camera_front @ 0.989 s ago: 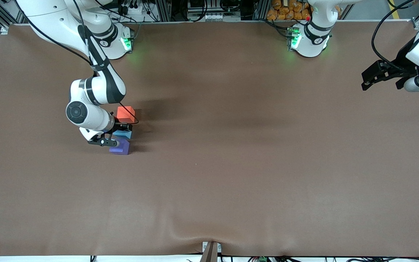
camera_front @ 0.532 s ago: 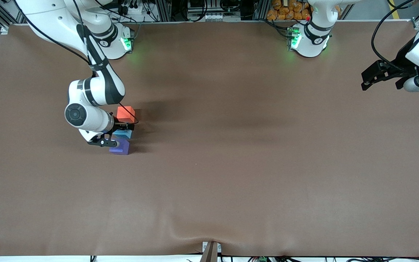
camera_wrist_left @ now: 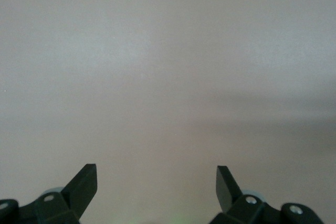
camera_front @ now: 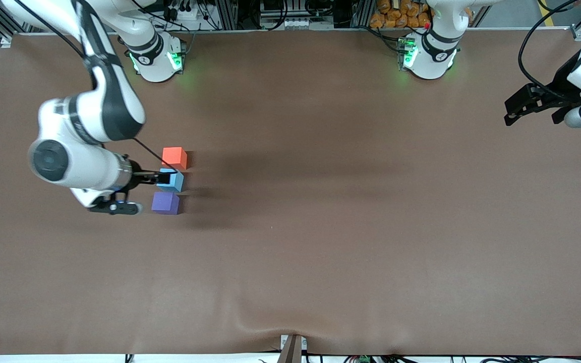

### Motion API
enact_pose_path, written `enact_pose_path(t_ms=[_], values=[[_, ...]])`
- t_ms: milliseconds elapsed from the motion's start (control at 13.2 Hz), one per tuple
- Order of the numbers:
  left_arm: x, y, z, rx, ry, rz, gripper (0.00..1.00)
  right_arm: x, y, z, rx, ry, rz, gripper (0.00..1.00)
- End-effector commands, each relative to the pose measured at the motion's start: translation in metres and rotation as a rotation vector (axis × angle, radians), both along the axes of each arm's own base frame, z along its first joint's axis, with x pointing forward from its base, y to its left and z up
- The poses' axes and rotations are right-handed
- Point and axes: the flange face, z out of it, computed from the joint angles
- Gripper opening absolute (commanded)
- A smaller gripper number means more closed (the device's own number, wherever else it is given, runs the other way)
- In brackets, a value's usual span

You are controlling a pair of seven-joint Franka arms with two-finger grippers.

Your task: Place blue block between orange and purple blocks

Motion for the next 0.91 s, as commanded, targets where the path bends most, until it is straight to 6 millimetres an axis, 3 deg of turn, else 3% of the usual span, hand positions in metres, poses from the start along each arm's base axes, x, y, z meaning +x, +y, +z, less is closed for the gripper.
enact_pose_path(t_ms=[0, 228, 304, 456, 608, 837], values=[[-0.006, -0.001, 0.007, 0.003, -0.003, -0.022, 1.00, 0.024, -0.019, 0.058, 0.012, -0.068, -0.015, 1.00], [-0.007, -0.001, 0.009, 0.004, -0.006, -0.022, 1.00, 0.030, -0.055, 0.105, 0.027, -0.086, -0.067, 1.00], [-0.007, -0.001, 0.010, 0.003, -0.009, -0.022, 1.00, 0.028, -0.066, 0.111, 0.026, -0.067, -0.079, 1.00], [-0.009, 0.001, 0.015, 0.004, -0.004, -0.021, 1.00, 0.019, -0.072, 0.127, 0.013, -0.048, -0.051, 1.00], [-0.009, -0.001, 0.014, 0.005, 0.004, -0.027, 1.00, 0.007, -0.083, 0.166, -0.012, -0.051, -0.010, 1.00], [-0.007, 0.000, 0.011, 0.004, 0.012, -0.025, 1.00, -0.004, -0.110, 0.195, -0.054, -0.043, 0.006, 1.00]])
